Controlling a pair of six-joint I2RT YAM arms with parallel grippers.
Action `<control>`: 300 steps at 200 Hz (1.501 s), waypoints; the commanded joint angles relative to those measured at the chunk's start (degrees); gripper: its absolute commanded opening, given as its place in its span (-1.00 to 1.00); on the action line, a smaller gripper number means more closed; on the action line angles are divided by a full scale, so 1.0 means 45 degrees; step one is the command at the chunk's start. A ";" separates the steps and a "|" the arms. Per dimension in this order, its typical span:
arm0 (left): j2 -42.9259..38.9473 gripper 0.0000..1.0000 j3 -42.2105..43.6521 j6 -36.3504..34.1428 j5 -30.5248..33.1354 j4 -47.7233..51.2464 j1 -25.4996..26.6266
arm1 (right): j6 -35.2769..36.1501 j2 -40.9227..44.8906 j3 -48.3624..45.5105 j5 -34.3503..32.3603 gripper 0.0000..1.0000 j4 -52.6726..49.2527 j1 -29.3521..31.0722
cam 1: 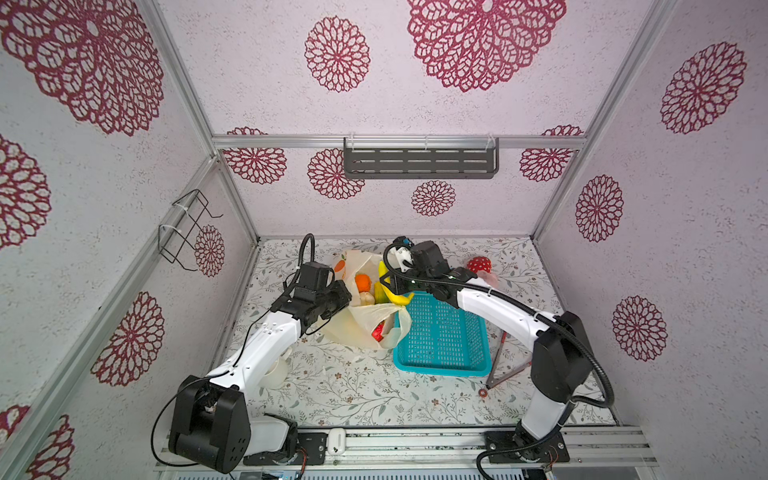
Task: Place the fruits into the plastic bag
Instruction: 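Carry the banana into the bag and open the right gripper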
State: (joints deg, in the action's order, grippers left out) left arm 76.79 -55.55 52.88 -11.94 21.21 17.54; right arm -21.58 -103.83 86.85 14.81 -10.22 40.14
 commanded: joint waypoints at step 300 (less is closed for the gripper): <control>-0.0093 -1.00 -0.0074 -0.0327 0.0054 -0.0128 0.0108 | -0.7735 -0.1829 0.0165 0.1660 -0.34 0.5549 -0.0117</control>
State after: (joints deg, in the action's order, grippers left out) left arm 76.53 -55.33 52.01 -12.32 20.88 17.69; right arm -53.93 -114.89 88.18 20.60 11.81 39.90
